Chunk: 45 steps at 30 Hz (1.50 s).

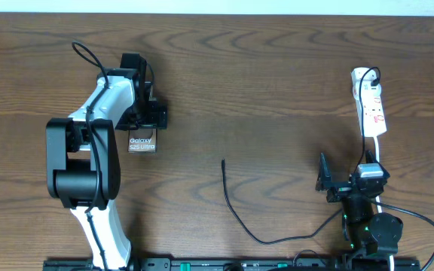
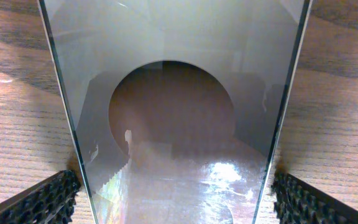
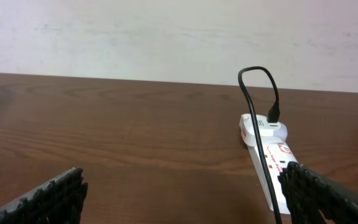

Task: Plug charger to phone and switch on socket
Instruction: 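Close the left gripper on the phone's long edges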

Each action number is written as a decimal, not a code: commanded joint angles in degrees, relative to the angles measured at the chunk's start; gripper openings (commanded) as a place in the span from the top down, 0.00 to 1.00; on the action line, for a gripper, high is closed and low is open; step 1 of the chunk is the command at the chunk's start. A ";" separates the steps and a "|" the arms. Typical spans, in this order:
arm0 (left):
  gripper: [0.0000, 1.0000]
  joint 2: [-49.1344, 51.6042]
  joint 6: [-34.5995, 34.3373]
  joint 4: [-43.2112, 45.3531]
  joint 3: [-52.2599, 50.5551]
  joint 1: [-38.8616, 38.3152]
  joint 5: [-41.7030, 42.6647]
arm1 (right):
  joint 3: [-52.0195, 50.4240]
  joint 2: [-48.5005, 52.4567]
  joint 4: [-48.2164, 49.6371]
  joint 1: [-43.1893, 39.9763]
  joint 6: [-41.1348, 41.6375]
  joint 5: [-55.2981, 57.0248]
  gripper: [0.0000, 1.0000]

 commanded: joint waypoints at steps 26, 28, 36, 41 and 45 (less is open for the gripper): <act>0.19 1.29 0.33 -0.17 -0.33 0.15 -0.72 | -0.09 -0.35 -0.22 0.44 -0.46 0.44 0.01; 0.19 1.29 0.31 -0.15 -0.33 0.15 -0.72 | -0.09 -0.35 -0.22 0.44 -0.46 0.46 0.01; 0.21 1.29 0.33 -0.17 -0.33 0.15 -0.72 | -0.09 -0.35 -0.22 0.44 -0.46 0.46 0.01; 0.21 1.29 0.31 -0.22 -0.33 0.15 -0.72 | -0.09 -0.35 -0.22 0.44 -0.46 0.44 0.01; 0.25 1.29 0.33 -0.24 -0.33 0.15 -0.72 | -0.09 -0.35 -0.22 0.44 -0.46 0.44 0.01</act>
